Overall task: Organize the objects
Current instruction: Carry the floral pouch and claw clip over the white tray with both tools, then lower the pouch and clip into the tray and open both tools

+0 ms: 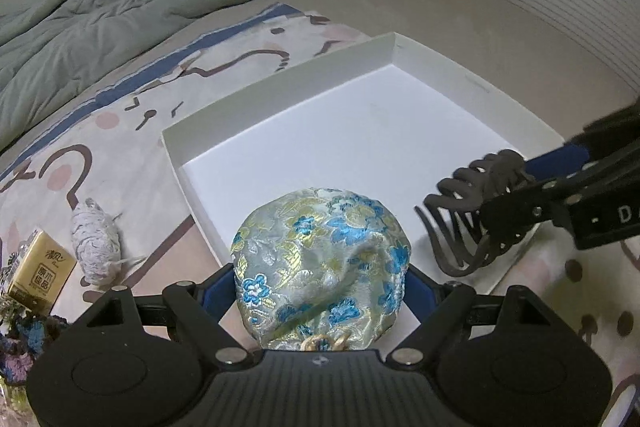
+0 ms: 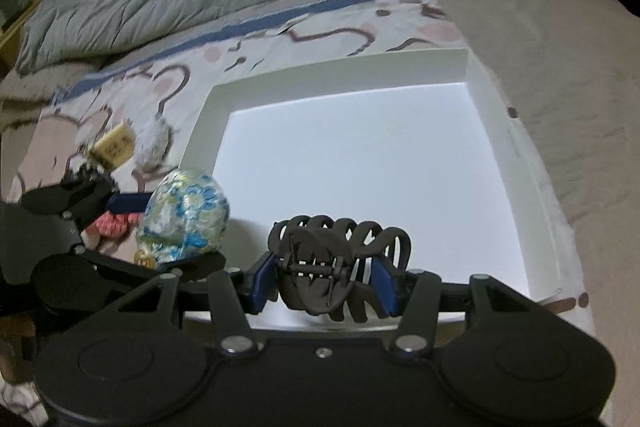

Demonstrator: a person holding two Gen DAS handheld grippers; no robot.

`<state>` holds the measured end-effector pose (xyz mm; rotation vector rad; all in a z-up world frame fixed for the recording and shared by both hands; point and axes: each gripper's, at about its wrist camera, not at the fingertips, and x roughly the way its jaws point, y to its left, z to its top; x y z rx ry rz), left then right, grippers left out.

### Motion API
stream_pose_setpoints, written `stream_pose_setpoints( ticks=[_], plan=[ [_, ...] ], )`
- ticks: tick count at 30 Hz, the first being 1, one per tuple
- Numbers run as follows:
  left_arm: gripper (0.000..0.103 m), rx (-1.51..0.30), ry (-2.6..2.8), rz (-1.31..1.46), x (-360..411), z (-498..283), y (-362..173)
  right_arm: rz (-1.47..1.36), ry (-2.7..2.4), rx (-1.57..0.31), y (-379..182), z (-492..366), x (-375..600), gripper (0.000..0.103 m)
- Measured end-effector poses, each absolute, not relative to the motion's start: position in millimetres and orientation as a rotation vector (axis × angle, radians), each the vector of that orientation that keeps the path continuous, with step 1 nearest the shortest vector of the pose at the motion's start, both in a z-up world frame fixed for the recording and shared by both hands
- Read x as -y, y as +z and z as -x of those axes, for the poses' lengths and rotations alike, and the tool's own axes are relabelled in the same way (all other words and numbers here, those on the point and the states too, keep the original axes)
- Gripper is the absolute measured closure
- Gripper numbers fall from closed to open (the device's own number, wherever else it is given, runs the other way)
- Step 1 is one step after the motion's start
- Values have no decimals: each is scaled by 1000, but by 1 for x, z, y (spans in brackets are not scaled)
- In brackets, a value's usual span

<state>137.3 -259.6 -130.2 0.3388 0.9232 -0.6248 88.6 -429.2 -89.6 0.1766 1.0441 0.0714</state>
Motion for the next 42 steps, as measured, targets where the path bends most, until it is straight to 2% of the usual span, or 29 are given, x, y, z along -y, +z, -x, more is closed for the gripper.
stream_pose_setpoints(
  ticks=[5, 15, 18, 19, 32, 42],
  plan=[
    [8, -925, -646, -380, 257, -133, -130, -142, 112, -1069, -94, -93, 420, 50],
    [7, -949, -591, -373, 239, -140, -128, -113, 120, -1090, -99, -97, 413, 49],
    [7, -953, -586, -369, 236, -140, -127, -100, 95, -1079, -96, -97, 412, 36],
    [7, -952, -586, -371, 236, -140, -126, -100, 88, -1073, -94, -96, 412, 36],
    [7, -947, -576, -337, 230, -135, -116, -115, 59, -1037, -85, -90, 415, 36],
    [7, -911, -546, -254, 213, -126, -90, -128, 35, -973, -67, -76, 414, 36]
  ],
)
